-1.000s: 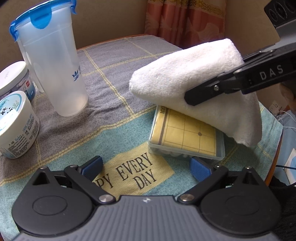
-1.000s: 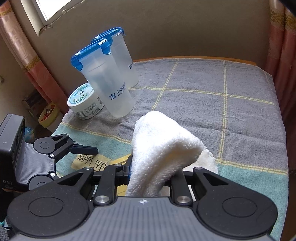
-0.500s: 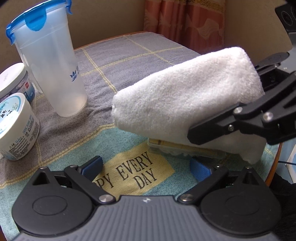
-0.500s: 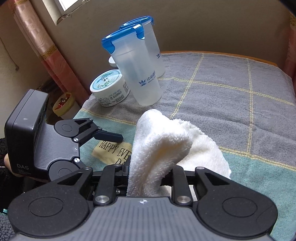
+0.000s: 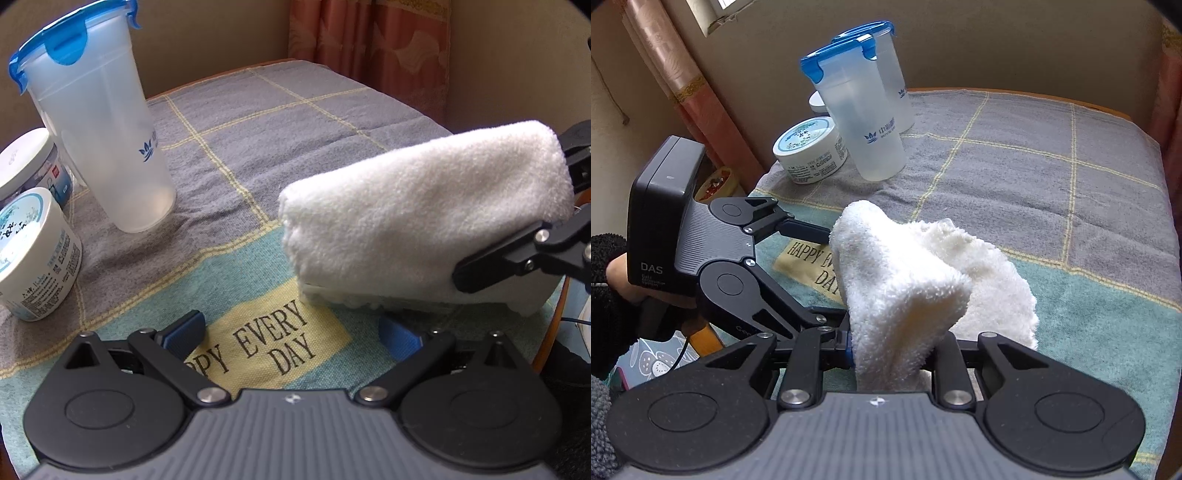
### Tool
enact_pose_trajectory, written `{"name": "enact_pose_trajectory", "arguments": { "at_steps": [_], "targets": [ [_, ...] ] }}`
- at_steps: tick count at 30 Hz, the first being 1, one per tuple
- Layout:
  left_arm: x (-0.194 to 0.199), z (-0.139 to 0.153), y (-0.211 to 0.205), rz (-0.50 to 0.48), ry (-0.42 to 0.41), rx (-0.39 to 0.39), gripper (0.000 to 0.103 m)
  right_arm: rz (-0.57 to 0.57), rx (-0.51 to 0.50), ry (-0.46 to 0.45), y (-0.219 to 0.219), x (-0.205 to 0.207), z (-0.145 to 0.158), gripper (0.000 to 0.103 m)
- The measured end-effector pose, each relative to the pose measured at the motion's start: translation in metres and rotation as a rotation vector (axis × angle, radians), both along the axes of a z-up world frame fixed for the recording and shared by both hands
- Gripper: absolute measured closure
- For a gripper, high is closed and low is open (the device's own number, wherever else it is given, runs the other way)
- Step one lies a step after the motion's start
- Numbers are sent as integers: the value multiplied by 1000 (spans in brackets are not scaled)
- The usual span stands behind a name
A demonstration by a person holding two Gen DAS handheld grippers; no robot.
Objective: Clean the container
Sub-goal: 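Wipe the cloth back and forth across the tile box with the right tool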
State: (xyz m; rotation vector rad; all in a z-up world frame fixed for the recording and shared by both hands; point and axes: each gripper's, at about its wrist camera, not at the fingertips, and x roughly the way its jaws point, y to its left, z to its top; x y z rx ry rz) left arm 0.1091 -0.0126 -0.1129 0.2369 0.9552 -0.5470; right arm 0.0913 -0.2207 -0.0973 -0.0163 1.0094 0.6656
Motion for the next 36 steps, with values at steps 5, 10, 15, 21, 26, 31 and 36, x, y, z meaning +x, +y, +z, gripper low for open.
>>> {"name": "enact_pose_trajectory", "arguments": {
  "at_steps": [5,10,15,21,26,31,36],
  "targets": [
    [4,-1,-3,-3,1,1,3,-50,-8,-10,-11,11,1,78],
    [2,1,-2,1,3,-5,3,-72,-24,-36,-7,28,3,78],
    [1,3,1,-1,7,-14,3,-67,-48,-62,5,43,4,78],
    [-2,4,2,-2,3,-15,3,-43,-44,-65,24,55,1,75],
    [-3,2,-2,-5,1,-17,2,-3,-33,-58,39,45,0,74],
    [-5,3,-2,-6,-1,-13,2,42,-44,-66,43,26,-1,73],
    [-8,3,-3,-7,-4,-4,2,47,-19,-61,37,21,-3,59]
  ]
}}
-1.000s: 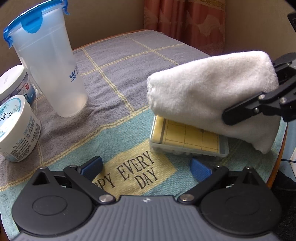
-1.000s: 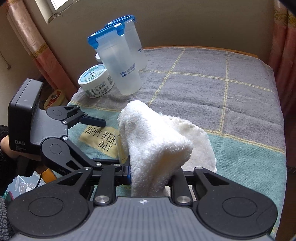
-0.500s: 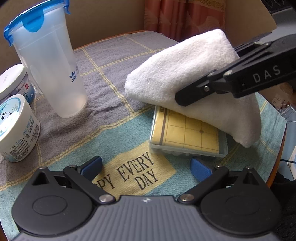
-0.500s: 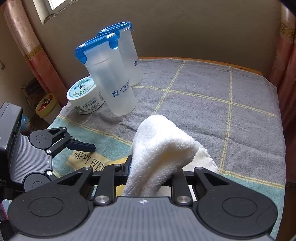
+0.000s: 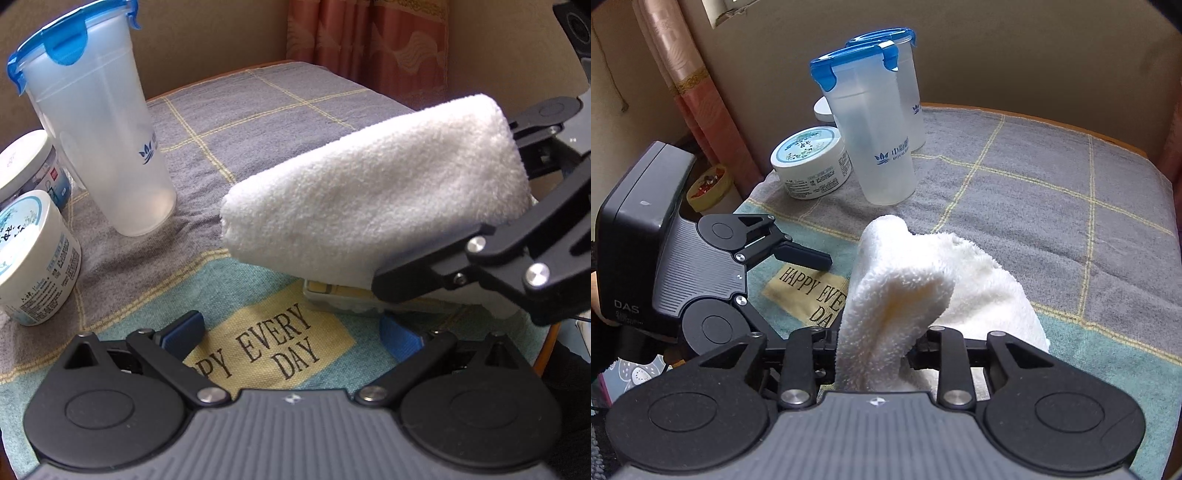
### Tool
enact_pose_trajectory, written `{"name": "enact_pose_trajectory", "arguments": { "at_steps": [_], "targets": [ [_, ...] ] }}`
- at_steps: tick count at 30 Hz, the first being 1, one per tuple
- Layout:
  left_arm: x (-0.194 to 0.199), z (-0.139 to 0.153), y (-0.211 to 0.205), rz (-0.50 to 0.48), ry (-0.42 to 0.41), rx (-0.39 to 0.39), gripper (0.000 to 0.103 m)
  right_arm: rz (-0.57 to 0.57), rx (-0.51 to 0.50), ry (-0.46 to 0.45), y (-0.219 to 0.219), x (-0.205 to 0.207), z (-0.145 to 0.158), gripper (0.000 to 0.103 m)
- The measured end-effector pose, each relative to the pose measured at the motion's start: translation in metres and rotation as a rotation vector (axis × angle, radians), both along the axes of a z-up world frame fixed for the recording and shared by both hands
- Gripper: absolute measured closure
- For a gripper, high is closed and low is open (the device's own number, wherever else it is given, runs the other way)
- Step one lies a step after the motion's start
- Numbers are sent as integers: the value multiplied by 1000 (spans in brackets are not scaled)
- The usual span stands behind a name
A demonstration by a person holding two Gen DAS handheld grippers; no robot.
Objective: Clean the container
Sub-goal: 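Wipe the cloth back and forth across the tile box with the right tool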
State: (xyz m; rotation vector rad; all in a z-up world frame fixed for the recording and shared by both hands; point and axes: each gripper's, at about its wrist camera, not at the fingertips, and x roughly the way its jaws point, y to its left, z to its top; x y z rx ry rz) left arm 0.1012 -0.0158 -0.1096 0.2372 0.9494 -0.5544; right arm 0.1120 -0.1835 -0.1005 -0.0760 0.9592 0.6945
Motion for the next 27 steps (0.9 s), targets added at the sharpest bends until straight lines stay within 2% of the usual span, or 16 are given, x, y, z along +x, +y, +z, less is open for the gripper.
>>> {"name": "enact_pose_trajectory", "arguments": {
  "at_steps": [1,4,12,14,15,20,21,22,24,27],
  "targets": [
    [0,0,0,1,-1,2,2,7,12,6,1,0,0,50],
    [-2,0,0,3,0,2,2,27,32,12,5,-1,-1,36],
    [-4,-2,-3,8,3,7,2,7,56,-17,1,-7,-1,37],
    [-8,5,-1,7,5,8,2,-7,66,-28,0,-9,-1,37],
    [5,-5,-4,8,5,7,2,-11,71,-27,0,-9,-1,37],
    [19,-8,-1,12,6,6,2,-14,45,-38,1,-9,0,38],
    [24,-10,-3,13,6,6,2,-15,30,-43,2,-9,1,44],
    [24,-9,-2,13,6,6,2,-16,14,-49,3,-10,2,58],
    [24,-9,-1,13,7,5,2,-13,-34,-84,4,-12,2,75],
    [25,-8,0,13,8,3,2,-37,-20,-90,-3,-12,5,80]
  ]
}}
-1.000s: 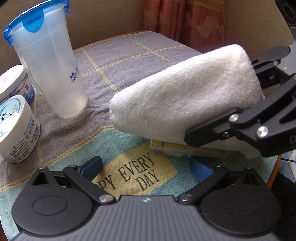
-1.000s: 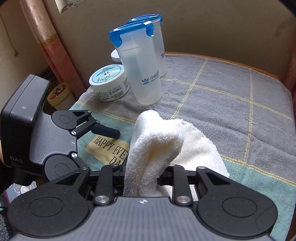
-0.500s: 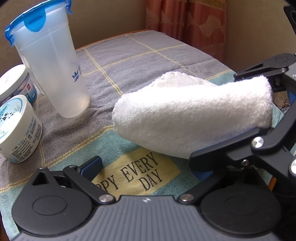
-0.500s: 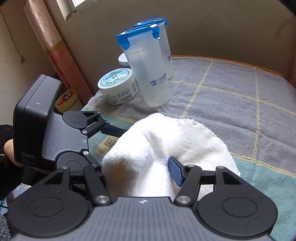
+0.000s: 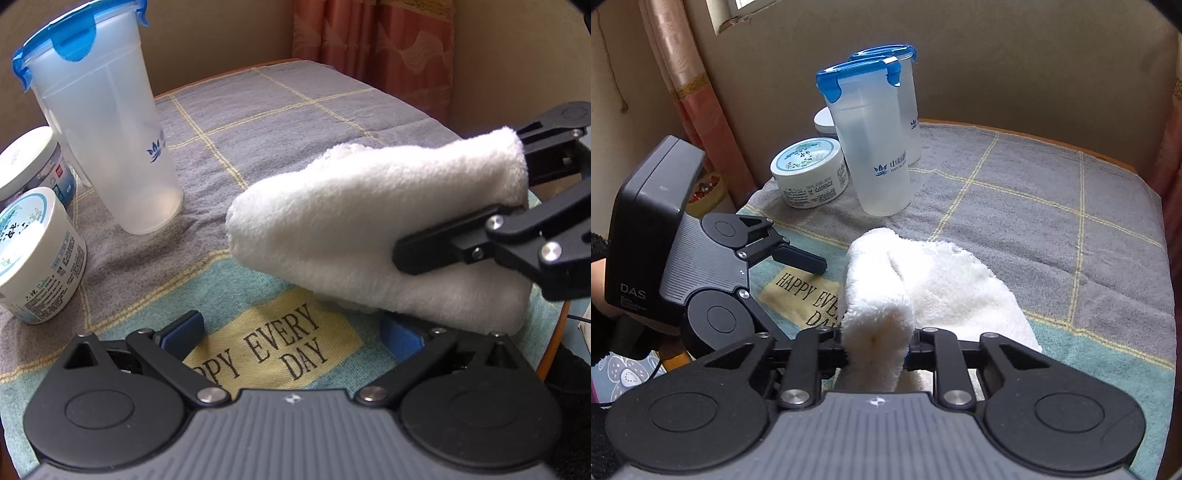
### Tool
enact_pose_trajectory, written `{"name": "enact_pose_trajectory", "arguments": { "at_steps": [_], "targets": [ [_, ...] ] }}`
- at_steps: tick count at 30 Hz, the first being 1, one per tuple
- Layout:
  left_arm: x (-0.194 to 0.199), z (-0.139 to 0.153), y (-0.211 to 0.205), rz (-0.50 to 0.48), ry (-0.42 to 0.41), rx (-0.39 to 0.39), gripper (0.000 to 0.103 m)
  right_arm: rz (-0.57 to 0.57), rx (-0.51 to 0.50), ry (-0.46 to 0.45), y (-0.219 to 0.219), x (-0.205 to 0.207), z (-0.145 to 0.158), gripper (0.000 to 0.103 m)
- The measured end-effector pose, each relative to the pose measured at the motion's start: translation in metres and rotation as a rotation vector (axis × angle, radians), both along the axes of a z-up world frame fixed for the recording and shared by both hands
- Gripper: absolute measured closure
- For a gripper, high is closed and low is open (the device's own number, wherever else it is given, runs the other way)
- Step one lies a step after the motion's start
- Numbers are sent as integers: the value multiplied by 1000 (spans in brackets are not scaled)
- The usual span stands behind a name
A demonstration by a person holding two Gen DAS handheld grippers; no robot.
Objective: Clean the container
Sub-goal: 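Wipe the cloth back and forth across the tile box with the right tool, then rub the cloth along the tile box edge with the right tool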
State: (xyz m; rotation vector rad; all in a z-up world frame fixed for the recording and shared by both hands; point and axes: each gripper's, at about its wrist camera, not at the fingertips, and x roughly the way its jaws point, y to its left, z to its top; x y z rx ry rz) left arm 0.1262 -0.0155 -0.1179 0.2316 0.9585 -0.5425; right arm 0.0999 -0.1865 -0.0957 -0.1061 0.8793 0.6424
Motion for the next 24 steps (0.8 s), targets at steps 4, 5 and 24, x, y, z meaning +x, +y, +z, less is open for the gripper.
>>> {"name": "enact_pose_trajectory", "arguments": {
  "at_steps": [4,5,24],
  "targets": [
    [-2,2,4,4,1,0,2,-47,19,-29,-13,0,12,82],
    [-1,2,4,4,1,0,2,-56,19,-38,-16,0,15,82],
    [-1,-1,8,6,-14,-4,2,103,-260,-144,20,15,12,81]
  ]
}}
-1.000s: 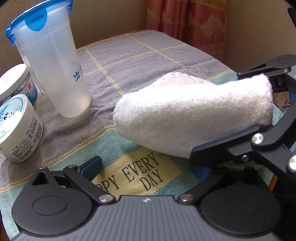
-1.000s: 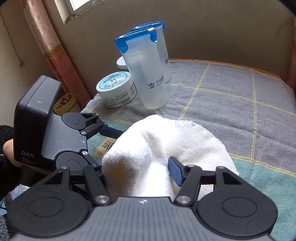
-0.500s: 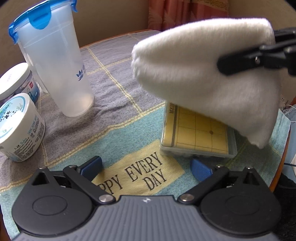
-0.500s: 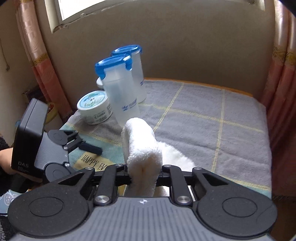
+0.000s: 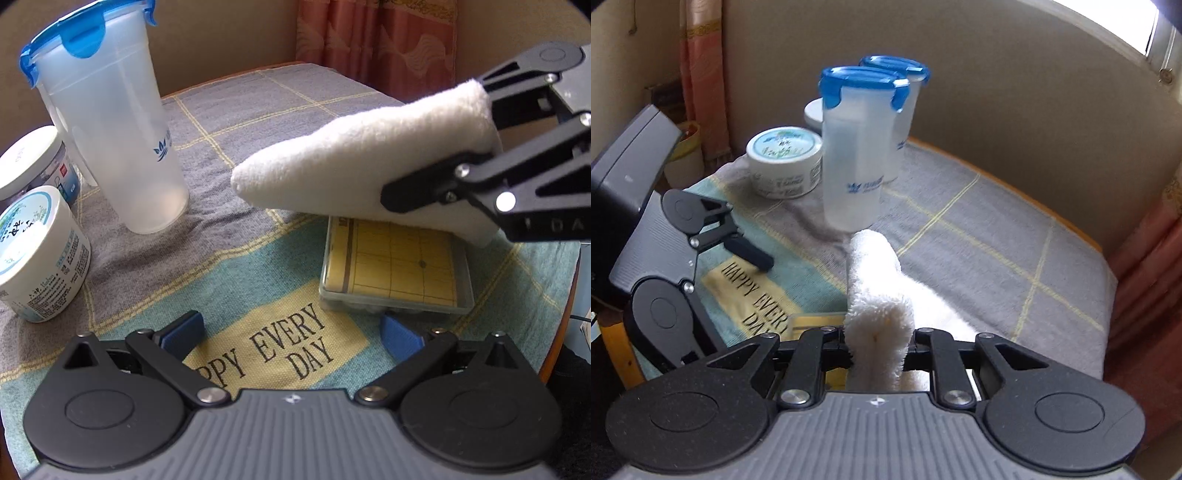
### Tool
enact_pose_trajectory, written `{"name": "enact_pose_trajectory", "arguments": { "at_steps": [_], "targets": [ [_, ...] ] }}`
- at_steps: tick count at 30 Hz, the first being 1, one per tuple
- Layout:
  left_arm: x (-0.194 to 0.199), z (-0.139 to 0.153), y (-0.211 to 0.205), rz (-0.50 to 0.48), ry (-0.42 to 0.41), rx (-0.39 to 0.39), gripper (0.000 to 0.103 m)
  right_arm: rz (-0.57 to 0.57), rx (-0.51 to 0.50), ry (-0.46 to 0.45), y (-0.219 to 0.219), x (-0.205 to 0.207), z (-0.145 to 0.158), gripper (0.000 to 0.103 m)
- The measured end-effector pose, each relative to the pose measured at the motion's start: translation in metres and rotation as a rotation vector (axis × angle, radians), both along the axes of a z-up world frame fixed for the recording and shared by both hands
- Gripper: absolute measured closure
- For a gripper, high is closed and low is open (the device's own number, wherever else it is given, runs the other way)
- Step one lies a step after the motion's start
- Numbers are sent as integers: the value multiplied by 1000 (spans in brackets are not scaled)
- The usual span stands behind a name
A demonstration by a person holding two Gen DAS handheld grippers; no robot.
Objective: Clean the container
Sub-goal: 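Rub the cloth along the tile box edge with the right tool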
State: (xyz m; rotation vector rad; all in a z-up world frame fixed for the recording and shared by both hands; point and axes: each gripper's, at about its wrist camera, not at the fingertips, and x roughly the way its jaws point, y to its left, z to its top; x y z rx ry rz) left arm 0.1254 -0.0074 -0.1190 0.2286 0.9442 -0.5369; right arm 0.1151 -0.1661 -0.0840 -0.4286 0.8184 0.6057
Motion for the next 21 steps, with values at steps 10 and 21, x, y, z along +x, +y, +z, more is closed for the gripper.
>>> {"name": "enact_pose_trajectory", "arguments": {
  "at_steps": [10,21],
  "targets": [
    [-1,-2,2,-2,-10,-7,1,39,-3,111,-1,-20,0,80],
    [-2,-3,3,-4,-12,-7,1,39,-56,151,-21,-36,6,80]
  ]
}}
